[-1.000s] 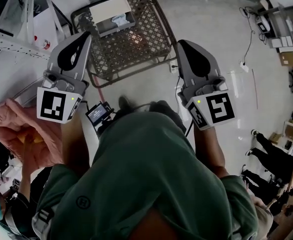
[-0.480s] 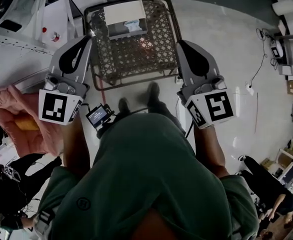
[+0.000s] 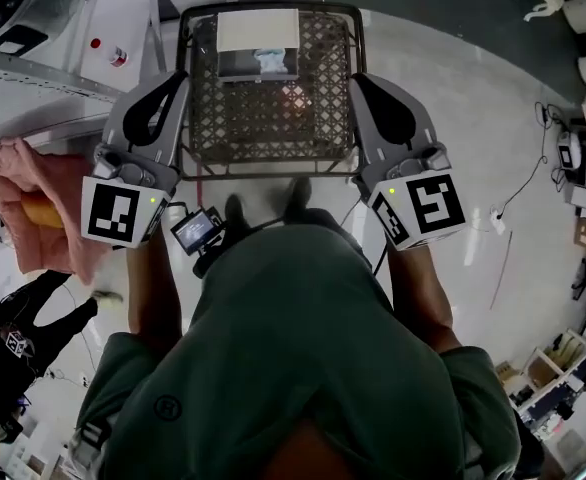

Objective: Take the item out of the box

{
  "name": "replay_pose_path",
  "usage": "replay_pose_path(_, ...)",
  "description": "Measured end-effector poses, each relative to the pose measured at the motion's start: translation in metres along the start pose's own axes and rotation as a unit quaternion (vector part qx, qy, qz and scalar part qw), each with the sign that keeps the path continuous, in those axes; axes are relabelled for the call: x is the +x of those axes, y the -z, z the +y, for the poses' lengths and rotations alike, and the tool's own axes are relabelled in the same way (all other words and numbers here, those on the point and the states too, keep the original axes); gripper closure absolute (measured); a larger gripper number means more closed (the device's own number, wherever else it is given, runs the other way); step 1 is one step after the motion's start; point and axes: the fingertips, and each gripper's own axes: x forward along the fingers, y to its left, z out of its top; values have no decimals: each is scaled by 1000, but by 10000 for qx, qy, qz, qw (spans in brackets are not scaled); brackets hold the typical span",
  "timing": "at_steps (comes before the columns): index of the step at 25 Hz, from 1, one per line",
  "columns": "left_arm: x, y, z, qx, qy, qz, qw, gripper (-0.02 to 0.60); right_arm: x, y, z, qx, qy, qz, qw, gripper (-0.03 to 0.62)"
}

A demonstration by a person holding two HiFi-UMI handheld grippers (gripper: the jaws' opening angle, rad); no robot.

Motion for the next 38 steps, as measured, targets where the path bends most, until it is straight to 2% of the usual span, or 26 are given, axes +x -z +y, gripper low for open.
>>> replay_pose_path(10, 17, -5, -37, 148, -493, 426, 9978, 581, -8, 10, -40, 89, -561, -165, 9983, 588)
replay_pose_path(17, 25, -4, -41, 192, -576, 635, 9961, 581, -2, 16, -48, 231, -728, -158, 9970, 588)
replay_pose_path(21, 36, 6, -36, 126, -468, 671, 9966, 581, 2, 19, -52, 229, -673, -116, 9974, 588)
replay_pose_path(28, 82, 39, -27, -39, 13, 647, 9979, 581, 9, 30, -76, 278, -200, 123, 9993, 588)
replay_pose_path(38, 133, 87, -9, -266, 329, 789, 9960, 581, 32, 60, -102, 443, 129, 479, 9978, 588)
